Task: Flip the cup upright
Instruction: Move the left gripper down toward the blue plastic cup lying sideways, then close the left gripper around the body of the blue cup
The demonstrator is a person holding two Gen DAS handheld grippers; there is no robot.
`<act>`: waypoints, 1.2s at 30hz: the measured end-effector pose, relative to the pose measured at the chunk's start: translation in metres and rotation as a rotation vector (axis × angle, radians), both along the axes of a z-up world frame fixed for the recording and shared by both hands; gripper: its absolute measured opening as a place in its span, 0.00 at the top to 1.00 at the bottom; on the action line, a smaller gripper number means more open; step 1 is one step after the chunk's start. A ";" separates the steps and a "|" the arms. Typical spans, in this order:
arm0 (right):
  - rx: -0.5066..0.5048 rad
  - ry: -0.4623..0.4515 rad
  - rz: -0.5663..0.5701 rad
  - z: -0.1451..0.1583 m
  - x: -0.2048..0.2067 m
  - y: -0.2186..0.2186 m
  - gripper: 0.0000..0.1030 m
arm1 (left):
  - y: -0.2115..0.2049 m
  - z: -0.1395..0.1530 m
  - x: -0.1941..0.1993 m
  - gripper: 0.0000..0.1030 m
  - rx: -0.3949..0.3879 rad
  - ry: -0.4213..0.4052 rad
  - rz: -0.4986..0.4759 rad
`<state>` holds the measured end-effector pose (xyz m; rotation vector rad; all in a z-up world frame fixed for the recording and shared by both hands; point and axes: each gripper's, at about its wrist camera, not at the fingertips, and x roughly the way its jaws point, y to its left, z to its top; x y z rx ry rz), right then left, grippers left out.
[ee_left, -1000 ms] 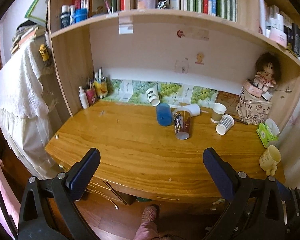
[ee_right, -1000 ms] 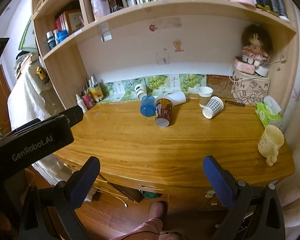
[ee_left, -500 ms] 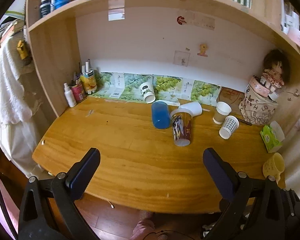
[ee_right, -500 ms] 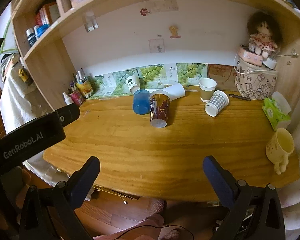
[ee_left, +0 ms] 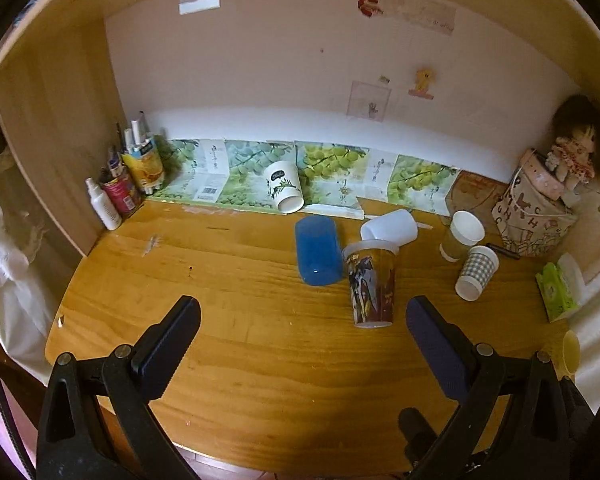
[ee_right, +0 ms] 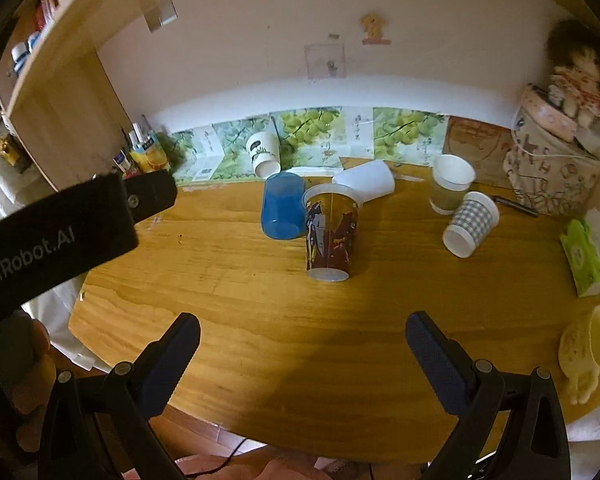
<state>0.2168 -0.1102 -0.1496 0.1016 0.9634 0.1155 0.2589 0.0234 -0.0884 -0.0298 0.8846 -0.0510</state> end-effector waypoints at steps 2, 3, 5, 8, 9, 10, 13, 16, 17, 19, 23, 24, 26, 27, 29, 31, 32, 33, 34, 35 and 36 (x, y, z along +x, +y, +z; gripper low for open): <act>-0.002 0.023 0.011 -0.004 0.012 0.005 0.00 | 0.000 -0.006 0.015 0.00 0.003 0.038 -0.017; -0.002 0.036 0.015 -0.006 0.018 0.008 0.00 | -0.001 -0.009 0.022 0.00 0.004 0.060 -0.023; -0.003 0.057 0.019 -0.009 0.029 0.011 0.00 | -0.001 -0.015 0.035 0.00 0.012 0.096 -0.030; -0.006 0.086 0.026 -0.015 0.045 0.016 0.00 | -0.003 -0.026 0.054 0.00 0.029 0.147 -0.053; -0.006 0.094 0.027 -0.017 0.050 0.018 0.00 | -0.003 -0.029 0.060 0.00 0.031 0.167 -0.057; -0.009 0.105 0.029 -0.020 0.056 0.020 0.00 | -0.002 -0.033 0.067 0.00 0.031 0.187 -0.059; -0.016 0.123 0.035 -0.024 0.070 0.024 0.00 | -0.001 -0.043 0.084 0.00 0.047 0.234 -0.072; -0.028 0.145 0.034 -0.032 0.085 0.027 0.00 | 0.000 -0.055 0.101 0.00 0.067 0.270 -0.084; -0.029 0.152 0.034 -0.034 0.089 0.028 0.00 | 0.001 -0.059 0.107 0.00 0.067 0.284 -0.087; -0.027 0.168 0.031 -0.041 0.099 0.028 0.00 | 0.002 -0.066 0.119 0.00 0.060 0.311 -0.091; -0.029 0.198 0.019 -0.053 0.116 0.029 0.00 | 0.004 -0.083 0.142 0.00 0.041 0.368 -0.101; -0.028 0.204 0.017 -0.056 0.119 0.030 0.00 | 0.003 -0.087 0.147 0.00 0.037 0.381 -0.104; -0.031 0.223 0.011 -0.064 0.126 0.030 0.00 | 0.003 -0.098 0.158 0.00 0.023 0.410 -0.109; -0.032 0.230 0.009 -0.067 0.129 0.030 0.00 | 0.003 -0.103 0.163 0.00 0.016 0.425 -0.110; -0.036 0.248 0.006 -0.073 0.134 0.029 0.00 | 0.004 -0.112 0.171 0.01 0.003 0.445 -0.101; -0.039 0.264 0.001 -0.079 0.139 0.029 0.00 | 0.007 -0.119 0.180 0.01 -0.002 0.459 -0.092; -0.040 0.273 -0.001 -0.082 0.141 0.028 0.00 | 0.008 -0.123 0.185 0.01 -0.005 0.468 -0.088; -0.041 0.280 -0.003 -0.084 0.143 0.027 0.00 | 0.008 -0.127 0.188 0.01 -0.009 0.477 -0.086; -0.042 0.289 -0.005 -0.087 0.146 0.026 0.00 | 0.009 -0.132 0.193 0.01 -0.017 0.489 -0.089; -0.043 0.297 -0.005 -0.089 0.148 0.025 0.00 | 0.009 -0.136 0.197 0.01 -0.022 0.499 -0.090; -0.042 0.304 -0.004 -0.091 0.150 0.025 0.00 | 0.009 -0.140 0.200 0.01 -0.030 0.509 -0.088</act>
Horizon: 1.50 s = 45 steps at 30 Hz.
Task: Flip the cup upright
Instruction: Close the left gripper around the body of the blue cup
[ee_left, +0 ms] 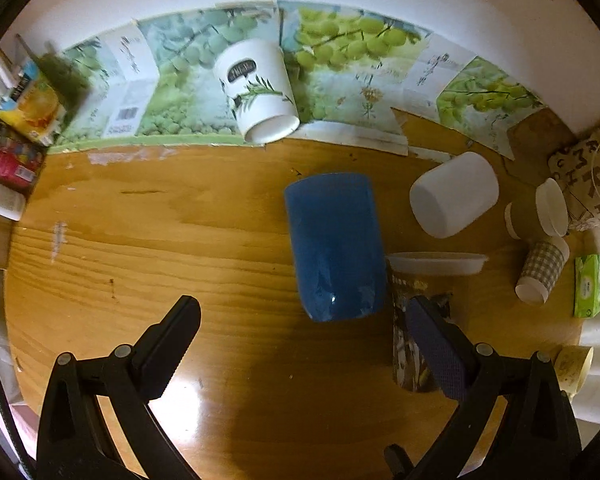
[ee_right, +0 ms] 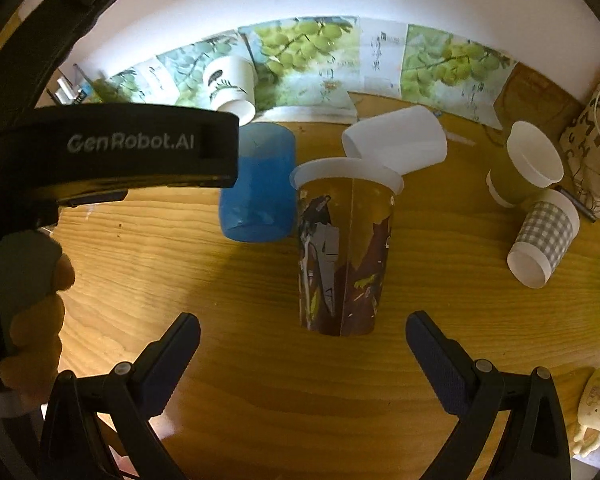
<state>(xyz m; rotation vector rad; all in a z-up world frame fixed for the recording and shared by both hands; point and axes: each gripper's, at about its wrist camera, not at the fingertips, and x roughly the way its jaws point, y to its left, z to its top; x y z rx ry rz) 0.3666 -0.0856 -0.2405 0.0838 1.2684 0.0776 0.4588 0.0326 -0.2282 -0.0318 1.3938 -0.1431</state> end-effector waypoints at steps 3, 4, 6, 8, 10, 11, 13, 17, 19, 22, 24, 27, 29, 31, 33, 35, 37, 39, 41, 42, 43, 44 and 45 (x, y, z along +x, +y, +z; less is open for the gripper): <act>0.011 0.025 -0.002 -0.006 0.006 -0.002 0.00 | 0.005 -0.012 0.010 0.01 -0.039 0.036 0.031; 0.013 0.030 0.000 -0.009 0.008 -0.002 0.00 | 0.007 -0.016 0.014 0.01 -0.050 0.048 0.044; 0.010 0.036 0.001 -0.011 0.010 -0.001 0.00 | 0.010 -0.024 0.019 0.01 -0.079 0.067 0.066; 0.008 0.041 0.002 -0.013 0.012 -0.001 0.00 | 0.011 -0.030 0.024 0.01 -0.098 0.078 0.080; 0.008 0.046 0.001 -0.015 0.015 -0.002 0.00 | 0.013 -0.036 0.028 0.01 -0.109 0.084 0.091; 0.007 0.048 0.001 -0.015 0.016 -0.002 0.00 | 0.014 -0.039 0.030 0.01 -0.121 0.089 0.096; 0.004 0.052 0.000 -0.017 0.017 -0.004 0.00 | 0.015 -0.045 0.034 0.01 -0.163 0.104 0.090; -0.016 0.058 -0.005 -0.020 0.022 -0.006 0.00 | 0.013 -0.052 0.038 0.01 -0.189 0.119 0.078; -0.020 0.061 -0.006 -0.021 0.024 -0.007 0.00 | 0.011 -0.057 0.040 0.01 -0.196 0.131 0.080; -0.027 0.062 -0.003 -0.022 0.026 -0.008 0.00 | 0.011 -0.063 0.044 0.04 -0.209 0.144 0.089; -0.031 0.063 -0.002 -0.023 0.027 -0.008 0.00 | 0.009 -0.066 0.045 0.05 -0.211 0.150 0.087; -0.031 0.070 -0.004 -0.025 0.029 -0.009 0.00 | 0.008 -0.071 0.047 0.07 -0.230 0.163 0.084; -0.031 0.075 -0.007 -0.026 0.031 -0.009 0.00 | 0.007 -0.073 0.048 0.12 -0.264 0.173 0.081; -0.031 0.076 -0.010 -0.027 0.032 -0.009 0.00 | 0.010 -0.073 0.047 0.14 -0.286 0.182 0.078; -0.032 0.075 -0.011 -0.026 0.031 -0.009 0.00 | 0.007 -0.073 0.049 0.14 -0.286 0.180 0.067; -0.036 0.072 -0.008 -0.026 0.032 -0.008 0.00 | 0.005 -0.073 0.049 0.14 -0.290 0.179 0.058; -0.038 0.070 -0.005 -0.026 0.032 -0.008 0.00 | 0.004 -0.075 0.050 0.17 -0.301 0.182 0.053; -0.039 0.069 -0.008 -0.025 0.031 -0.008 0.00 | 0.001 -0.078 0.050 0.24 -0.334 0.190 0.052; -0.039 0.070 -0.012 -0.025 0.030 -0.008 0.00 | -0.001 -0.081 0.051 0.24 -0.346 0.201 0.055; -0.039 0.071 -0.015 -0.024 0.029 -0.008 0.00 | -0.001 -0.082 0.051 0.25 -0.350 0.205 0.053; -0.040 0.071 -0.021 -0.024 0.029 -0.009 0.00 | -0.002 -0.083 0.051 0.26 -0.355 0.211 0.053; -0.041 0.070 -0.024 -0.024 0.028 -0.010 0.00 | -0.003 -0.085 0.052 0.30 -0.366 0.217 0.054; -0.042 0.069 -0.028 -0.023 0.028 -0.010 0.00 | -0.003 -0.085 0.052 0.32 -0.380 0.222 0.054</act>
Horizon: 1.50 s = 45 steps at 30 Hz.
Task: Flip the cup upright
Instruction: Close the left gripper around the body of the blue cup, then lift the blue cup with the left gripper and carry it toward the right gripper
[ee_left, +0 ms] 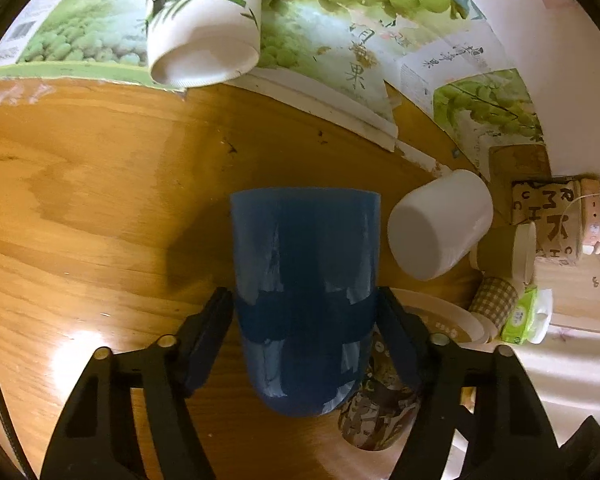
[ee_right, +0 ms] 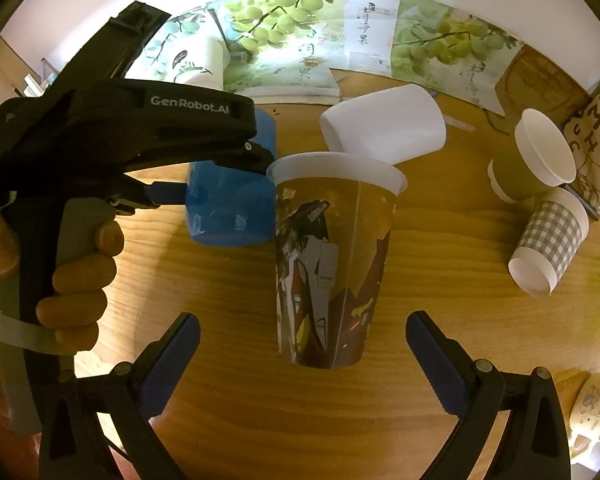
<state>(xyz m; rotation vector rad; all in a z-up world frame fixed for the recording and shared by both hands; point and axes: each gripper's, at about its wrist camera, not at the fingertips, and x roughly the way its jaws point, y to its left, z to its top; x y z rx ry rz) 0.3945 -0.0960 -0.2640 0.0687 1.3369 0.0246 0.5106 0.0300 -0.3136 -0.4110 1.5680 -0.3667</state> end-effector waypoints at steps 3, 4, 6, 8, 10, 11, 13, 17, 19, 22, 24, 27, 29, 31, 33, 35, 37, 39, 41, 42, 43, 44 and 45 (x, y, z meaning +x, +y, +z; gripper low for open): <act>0.000 0.001 -0.016 0.000 -0.003 -0.004 0.00 | 0.000 -0.001 0.000 0.33 -0.010 -0.001 -0.003; 0.000 -0.001 -0.023 0.001 -0.004 -0.005 0.00 | -0.001 -0.001 0.000 0.33 -0.009 -0.004 -0.007; 0.001 -0.006 -0.029 0.003 -0.006 -0.006 0.00 | -0.001 -0.001 0.000 0.33 -0.008 -0.007 -0.013; 0.000 -0.010 -0.037 0.005 -0.008 -0.007 0.00 | -0.002 -0.001 0.000 0.33 -0.009 -0.018 -0.023; -0.002 -0.012 -0.043 0.006 -0.010 -0.008 0.00 | -0.004 0.000 0.000 0.33 -0.001 -0.024 -0.035; -0.002 -0.013 -0.046 0.006 -0.012 -0.008 0.00 | -0.006 -0.001 0.000 0.33 0.002 -0.026 -0.038; -0.003 -0.015 -0.050 0.007 -0.015 -0.008 0.00 | -0.008 -0.001 0.001 0.33 0.007 -0.028 -0.045; -0.007 -0.024 -0.058 0.010 -0.020 -0.007 0.00 | -0.009 0.000 0.000 0.33 0.022 -0.027 -0.059; -0.009 -0.031 -0.063 0.013 -0.023 -0.006 0.00 | -0.008 0.001 -0.001 0.33 0.024 -0.029 -0.062; -0.009 -0.040 -0.071 0.016 -0.027 -0.006 0.00 | -0.006 0.005 -0.002 0.33 0.027 -0.040 -0.065; -0.010 -0.048 -0.072 0.018 -0.030 -0.005 0.00 | -0.004 0.009 -0.005 0.33 0.030 -0.049 -0.071; -0.010 -0.063 -0.074 0.021 -0.036 -0.005 0.00 | -0.001 0.015 -0.009 0.33 0.032 -0.065 -0.074; -0.007 -0.068 -0.075 0.023 -0.040 -0.003 0.00 | 0.002 0.020 -0.012 0.33 0.039 -0.076 -0.075; -0.003 -0.074 -0.077 0.025 -0.045 -0.003 0.00 | 0.005 0.026 -0.016 0.33 0.045 -0.087 -0.074; 0.001 -0.084 -0.077 0.028 -0.051 -0.002 0.00 | 0.009 0.031 -0.021 0.33 0.057 -0.101 -0.058; 0.003 -0.094 -0.074 0.031 -0.056 -0.002 0.00 | 0.012 0.037 -0.027 0.33 0.063 -0.111 -0.054; 0.006 -0.107 -0.074 0.035 -0.063 -0.002 0.00 | 0.016 0.043 -0.034 0.33 0.071 -0.123 -0.049; 0.009 -0.117 -0.073 0.039 -0.068 -0.002 0.00 | 0.017 0.049 -0.041 0.33 0.078 -0.133 -0.043; 0.011 -0.131 -0.075 0.042 -0.076 -0.002 0.00 | 0.018 0.055 -0.050 0.33 0.085 -0.140 -0.039; 0.012 -0.136 -0.077 0.044 -0.079 -0.003 0.00 | 0.018 0.057 -0.055 0.33 0.089 -0.145 -0.038; 0.015 -0.142 -0.079 0.045 -0.083 -0.003 0.00 | 0.018 0.060 -0.060 0.33 0.094 -0.150 -0.038; 0.019 -0.149 -0.081 0.047 -0.087 -0.004 0.00 | 0.018 0.062 -0.065 0.33 0.099 -0.147 -0.045; 0.022 -0.155 -0.083 0.048 -0.092 -0.005 0.00 | 0.018 0.064 -0.069 0.33 0.103 -0.151 -0.046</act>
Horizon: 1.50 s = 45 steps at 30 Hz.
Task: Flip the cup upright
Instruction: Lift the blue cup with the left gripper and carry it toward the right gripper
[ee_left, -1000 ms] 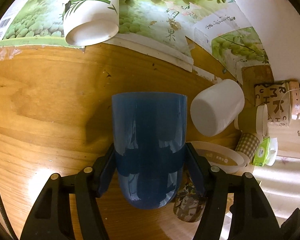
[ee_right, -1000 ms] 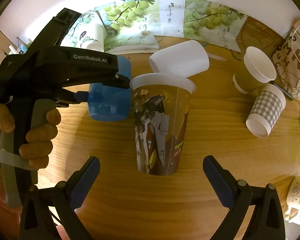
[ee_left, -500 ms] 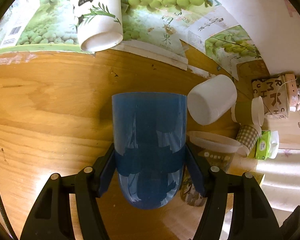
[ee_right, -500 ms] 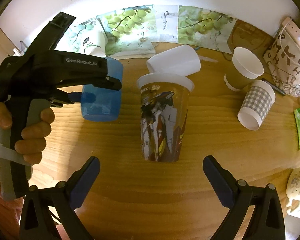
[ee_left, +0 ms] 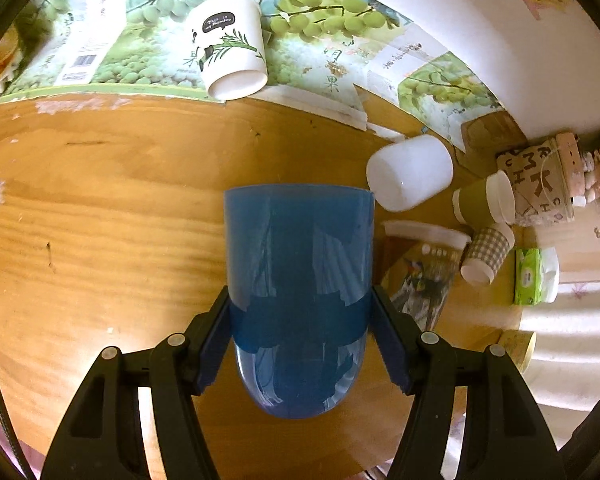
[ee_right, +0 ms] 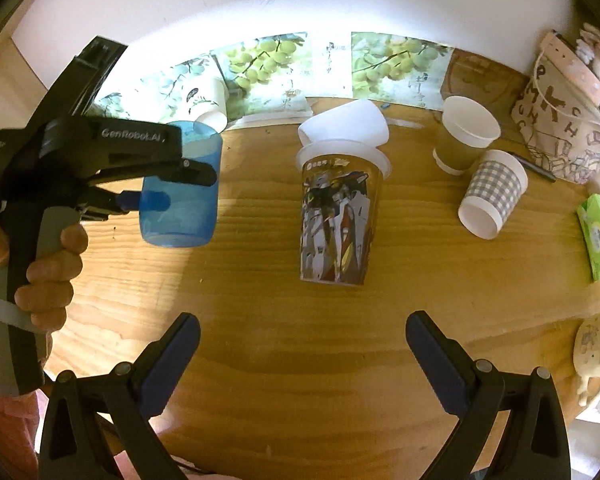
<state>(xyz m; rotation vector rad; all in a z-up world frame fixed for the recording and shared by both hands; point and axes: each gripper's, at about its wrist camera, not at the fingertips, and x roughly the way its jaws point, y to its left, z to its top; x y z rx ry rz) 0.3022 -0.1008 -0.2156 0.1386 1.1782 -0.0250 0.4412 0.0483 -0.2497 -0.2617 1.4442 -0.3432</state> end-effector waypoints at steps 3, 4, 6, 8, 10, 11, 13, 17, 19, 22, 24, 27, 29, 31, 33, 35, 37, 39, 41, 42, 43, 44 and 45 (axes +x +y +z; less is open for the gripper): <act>0.008 -0.011 -0.005 0.003 -0.013 -0.003 0.00 | 0.001 0.006 -0.017 0.33 0.008 -0.004 -0.004; 0.012 -0.015 -0.010 0.004 -0.018 -0.005 0.00 | 0.000 0.008 -0.023 0.33 0.009 -0.008 -0.003; 0.024 -0.022 -0.022 0.006 -0.028 -0.008 0.00 | 0.001 0.013 -0.035 0.33 0.015 -0.019 0.000; 0.041 -0.029 -0.034 0.008 -0.040 -0.013 0.00 | 0.000 0.017 -0.048 0.33 0.024 -0.028 0.003; 0.062 -0.038 -0.048 0.008 -0.051 -0.018 0.00 | 0.000 0.020 -0.062 0.33 0.026 -0.031 0.005; 0.076 -0.043 -0.058 0.009 -0.057 -0.020 0.00 | 0.000 0.021 -0.068 0.33 0.027 -0.031 0.005; 0.113 -0.046 -0.081 0.009 -0.070 -0.026 0.00 | 0.000 0.023 -0.081 0.33 0.031 -0.033 0.003; 0.160 -0.046 -0.111 0.008 -0.093 -0.033 0.00 | 0.000 0.025 -0.109 0.33 0.044 -0.041 -0.001; 0.174 -0.047 -0.117 0.007 -0.105 -0.036 0.00 | 0.000 0.025 -0.122 0.33 0.044 -0.039 -0.004; 0.185 -0.048 -0.124 0.006 -0.121 -0.039 0.00 | 0.000 0.024 -0.142 0.33 0.045 -0.037 -0.012; 0.193 -0.043 -0.126 0.005 -0.130 -0.040 0.00 | 0.001 0.024 -0.155 0.33 0.049 -0.037 -0.017; 0.215 -0.034 -0.124 0.003 -0.144 -0.041 0.00 | 0.001 0.023 -0.172 0.33 0.047 -0.037 -0.022; 0.216 -0.033 -0.123 0.003 -0.154 -0.041 0.00 | 0.001 0.023 -0.183 0.33 0.036 -0.040 -0.027; 0.220 -0.032 -0.120 0.003 -0.159 -0.041 0.00 | 0.000 0.022 -0.191 0.33 0.027 -0.046 -0.030; 0.224 -0.029 -0.118 0.003 -0.165 -0.040 0.00 | -0.001 0.021 -0.199 0.33 0.019 -0.050 -0.034; 0.225 -0.020 -0.114 0.001 -0.171 -0.040 0.00 | -0.001 0.019 -0.206 0.33 0.016 -0.054 -0.039; 0.229 -0.014 -0.114 0.000 -0.174 -0.040 0.00 | -0.002 0.017 -0.210 0.33 0.012 -0.058 -0.041; 0.232 -0.007 -0.116 -0.002 -0.175 -0.041 0.00 | -0.004 0.012 -0.212 0.33 0.007 -0.053 -0.040; 0.239 0.000 -0.123 -0.004 -0.176 -0.040 0.00 | -0.006 0.008 -0.213 0.33 0.009 -0.044 -0.041; 0.242 0.002 -0.126 -0.004 -0.177 -0.041 0.00 | -0.008 0.005 -0.213 0.33 0.008 -0.039 -0.041; 0.243 0.003 -0.128 -0.005 -0.177 -0.042 0.00 | -0.009 0.002 -0.213 0.33 0.007 -0.030 -0.042; 0.245 0.004 -0.131 -0.005 -0.178 -0.043 0.00 | -0.011 -0.001 -0.212 0.33 0.008 -0.021 -0.046; 0.247 0.007 -0.133 -0.006 -0.177 -0.044 0.00 | -0.012 -0.004 -0.212 0.33 0.009 -0.014 -0.046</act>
